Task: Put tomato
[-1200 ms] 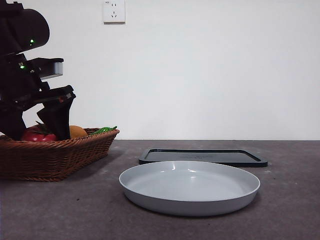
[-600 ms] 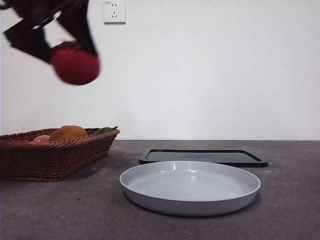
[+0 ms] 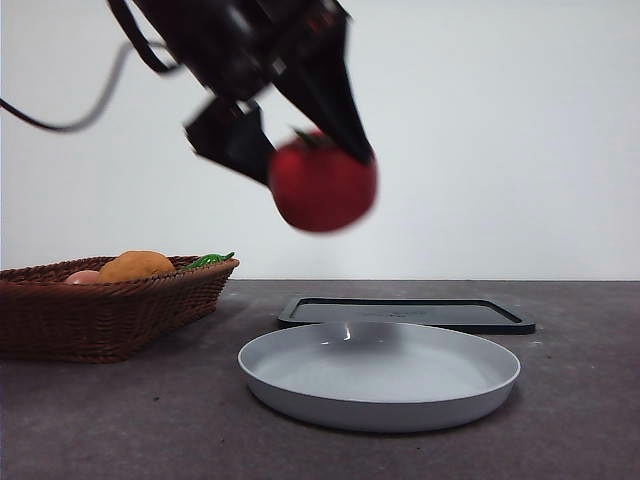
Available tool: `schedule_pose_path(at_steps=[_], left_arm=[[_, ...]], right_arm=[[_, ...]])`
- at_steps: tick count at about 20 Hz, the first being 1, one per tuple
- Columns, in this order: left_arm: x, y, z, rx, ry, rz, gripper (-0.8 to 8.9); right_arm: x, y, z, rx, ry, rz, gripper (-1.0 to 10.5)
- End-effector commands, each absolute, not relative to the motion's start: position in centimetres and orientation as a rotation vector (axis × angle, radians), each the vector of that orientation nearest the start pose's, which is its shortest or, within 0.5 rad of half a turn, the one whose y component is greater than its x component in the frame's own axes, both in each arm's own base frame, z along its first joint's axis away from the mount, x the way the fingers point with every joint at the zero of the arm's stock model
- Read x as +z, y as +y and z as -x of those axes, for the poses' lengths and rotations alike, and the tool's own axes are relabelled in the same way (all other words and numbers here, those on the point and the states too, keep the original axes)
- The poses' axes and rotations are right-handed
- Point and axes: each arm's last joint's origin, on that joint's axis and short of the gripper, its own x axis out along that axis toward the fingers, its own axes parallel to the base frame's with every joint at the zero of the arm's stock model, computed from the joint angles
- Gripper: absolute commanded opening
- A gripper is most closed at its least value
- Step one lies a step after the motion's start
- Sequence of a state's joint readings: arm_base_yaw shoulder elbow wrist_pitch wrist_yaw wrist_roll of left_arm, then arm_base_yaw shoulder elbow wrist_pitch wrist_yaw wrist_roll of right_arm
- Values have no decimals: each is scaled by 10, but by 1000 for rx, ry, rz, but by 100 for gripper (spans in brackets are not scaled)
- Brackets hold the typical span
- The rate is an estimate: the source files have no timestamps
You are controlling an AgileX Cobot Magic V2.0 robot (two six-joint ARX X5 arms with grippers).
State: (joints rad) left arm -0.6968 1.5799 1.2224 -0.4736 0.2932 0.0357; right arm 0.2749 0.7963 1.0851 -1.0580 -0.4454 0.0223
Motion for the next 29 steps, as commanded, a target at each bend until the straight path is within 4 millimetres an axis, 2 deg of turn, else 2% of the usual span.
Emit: schedule_pose_path(at_steps=[1, 7, 12, 15, 19, 24, 29], left_arm=[[250, -242, -257, -975, 860, -223, 365], [203, -267, -260, -997, 959, -283, 365], [187, -272, -263, -994, 993, -295, 366], [187, -272, -263, -994, 995, -295, 384], [186, -272, -263, -993, 1002, -297, 509], [190, -271, -263, -976, 1008, -267, 509], [217, -259, -264, -958, 940, -227, 509]], right_arm=[[360, 46, -113, 683, 769, -80, 442], [359, 46, -113, 683, 771, -81, 442], [359, 45, -113, 682, 775, -81, 442], [359, 45, -113, 682, 775, -81, 442], [359, 45, -113, 682, 775, -81, 442], [359, 45, -113, 682, 776, -81, 442], [359, 45, -113, 682, 779, -81, 442]])
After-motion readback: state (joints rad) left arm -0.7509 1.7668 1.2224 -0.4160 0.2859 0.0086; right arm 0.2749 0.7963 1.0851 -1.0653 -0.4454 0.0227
